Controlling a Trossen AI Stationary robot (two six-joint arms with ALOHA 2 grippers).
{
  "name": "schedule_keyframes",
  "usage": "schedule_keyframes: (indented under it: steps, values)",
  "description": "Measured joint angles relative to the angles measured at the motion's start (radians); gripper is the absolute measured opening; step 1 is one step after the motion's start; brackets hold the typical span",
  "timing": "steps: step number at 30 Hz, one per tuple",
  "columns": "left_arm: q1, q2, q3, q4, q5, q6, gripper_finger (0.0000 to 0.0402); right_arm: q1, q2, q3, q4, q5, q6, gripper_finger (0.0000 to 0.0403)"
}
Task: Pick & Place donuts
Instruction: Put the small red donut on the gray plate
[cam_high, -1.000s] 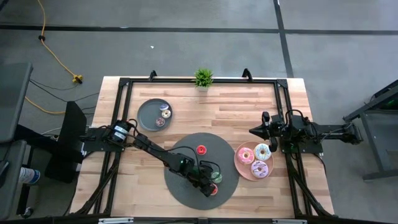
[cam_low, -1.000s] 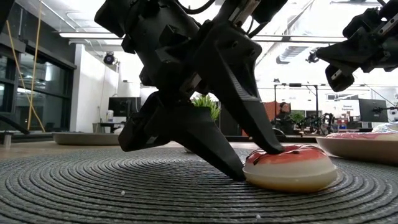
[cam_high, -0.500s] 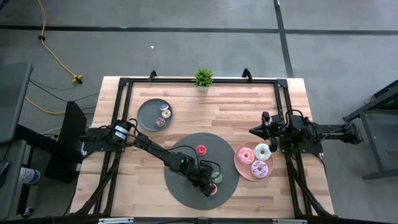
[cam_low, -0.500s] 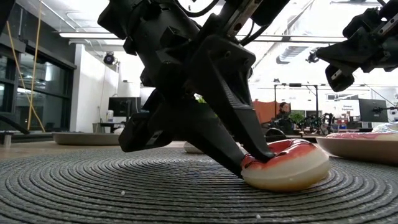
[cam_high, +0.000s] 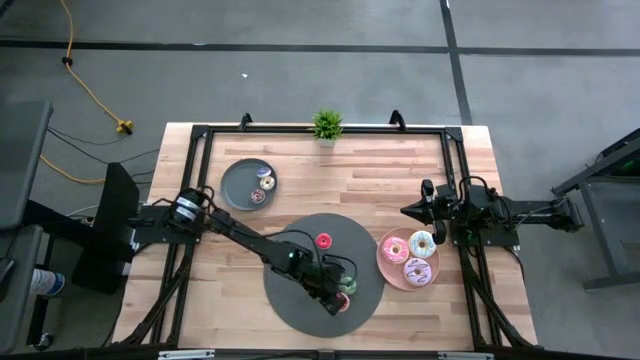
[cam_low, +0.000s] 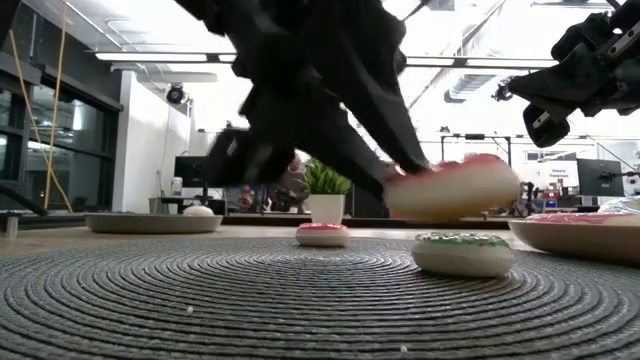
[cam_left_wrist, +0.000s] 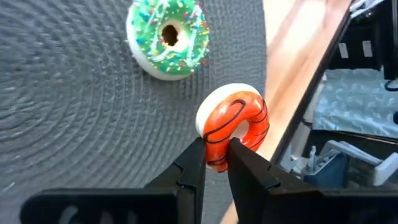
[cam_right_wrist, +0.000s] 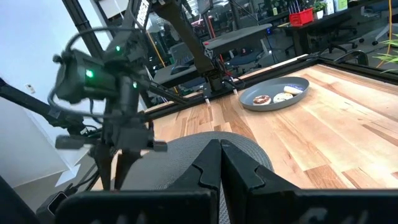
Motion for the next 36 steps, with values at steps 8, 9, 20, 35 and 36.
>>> schedule_keyframes:
  steps: [8, 9, 20, 35, 36]
  values:
    - [0.007, -0.120, -0.001, -0.201, -0.104, 0.030, 0.0057, 0.000, 0.000, 0.000, -0.001, 0.000, 0.000, 0.0000]
    - [0.012, -0.143, -0.009, -0.233, -0.122, 0.033, 0.0057, 0.000, 0.000, 0.000, -0.001, 0.000, 0.000, 0.0000]
    - [0.052, -0.413, -0.250, -0.292, -0.243, -0.021, 0.0057, 0.000, 0.005, 0.000, 0.000, 0.000, 0.000, 0.0000]
    - [0.156, -0.890, -0.737, -0.286, -0.259, -0.106, 0.0057, 0.000, 0.022, 0.000, 0.002, 0.000, 0.000, 0.0000]
    - [0.165, -0.918, -0.756, -0.287, -0.257, -0.106, 0.0057, 0.000, 0.023, 0.000, 0.002, 0.000, 0.000, 0.0000]
